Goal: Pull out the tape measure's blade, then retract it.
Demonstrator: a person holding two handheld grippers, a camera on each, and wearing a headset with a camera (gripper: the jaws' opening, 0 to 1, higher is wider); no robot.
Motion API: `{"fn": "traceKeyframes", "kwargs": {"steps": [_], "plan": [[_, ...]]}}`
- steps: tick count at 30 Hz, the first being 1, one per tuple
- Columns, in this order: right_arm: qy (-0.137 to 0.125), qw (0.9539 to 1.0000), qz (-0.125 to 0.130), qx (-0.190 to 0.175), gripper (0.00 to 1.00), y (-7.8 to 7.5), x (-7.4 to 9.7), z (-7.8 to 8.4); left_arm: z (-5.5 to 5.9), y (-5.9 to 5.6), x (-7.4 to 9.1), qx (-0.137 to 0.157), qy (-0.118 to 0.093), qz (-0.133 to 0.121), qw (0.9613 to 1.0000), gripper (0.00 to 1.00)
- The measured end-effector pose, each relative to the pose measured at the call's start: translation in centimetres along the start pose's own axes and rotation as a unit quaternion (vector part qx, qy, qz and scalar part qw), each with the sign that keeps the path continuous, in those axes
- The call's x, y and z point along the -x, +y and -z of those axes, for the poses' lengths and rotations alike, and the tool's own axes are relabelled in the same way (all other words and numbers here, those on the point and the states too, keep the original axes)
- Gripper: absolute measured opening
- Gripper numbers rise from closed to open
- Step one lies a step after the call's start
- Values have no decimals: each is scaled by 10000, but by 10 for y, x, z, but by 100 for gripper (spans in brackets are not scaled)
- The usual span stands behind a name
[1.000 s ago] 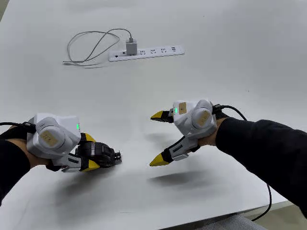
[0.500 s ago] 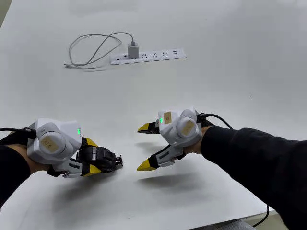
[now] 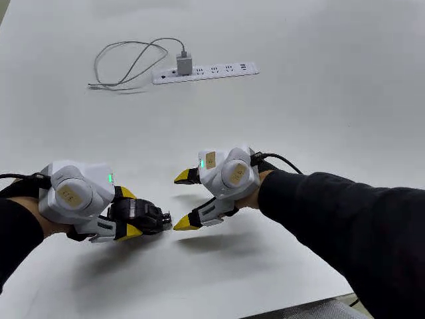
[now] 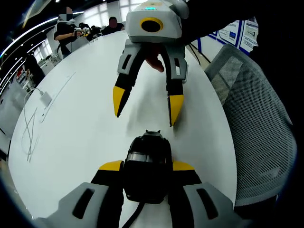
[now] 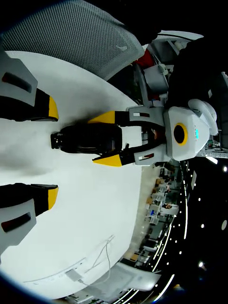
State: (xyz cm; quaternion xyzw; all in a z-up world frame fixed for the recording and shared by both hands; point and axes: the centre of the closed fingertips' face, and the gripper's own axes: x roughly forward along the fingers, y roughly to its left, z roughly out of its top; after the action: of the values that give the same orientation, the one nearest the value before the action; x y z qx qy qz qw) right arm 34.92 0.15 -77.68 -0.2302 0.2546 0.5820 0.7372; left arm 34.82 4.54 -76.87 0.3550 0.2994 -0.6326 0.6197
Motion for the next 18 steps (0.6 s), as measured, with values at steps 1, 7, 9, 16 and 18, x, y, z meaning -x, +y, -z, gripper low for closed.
{"fn": "traceKeyframes", "kwargs": {"steps": [1, 7, 9, 16, 18], "plan": [[15, 10000, 10, -14, 49, 1, -3, 0, 0, 0, 0, 4, -1, -6, 10000, 31], [7, 10000, -75, -25, 38, 11, -16, 0, 0, 0, 0, 46, -37, -10, 10000, 31], [46, 9999, -129, 56, 34, 13, -18, -1, 0, 0, 0, 36, -38, -15, 10000, 31], [266, 9989, -215, 318, 24, 16, -21, 6, 0, 1, 0, 53, -49, -2, 10000, 31], [284, 9988, -226, 320, 18, 16, -23, 7, 0, 1, -1, 65, -67, -1, 10000, 31]]}}
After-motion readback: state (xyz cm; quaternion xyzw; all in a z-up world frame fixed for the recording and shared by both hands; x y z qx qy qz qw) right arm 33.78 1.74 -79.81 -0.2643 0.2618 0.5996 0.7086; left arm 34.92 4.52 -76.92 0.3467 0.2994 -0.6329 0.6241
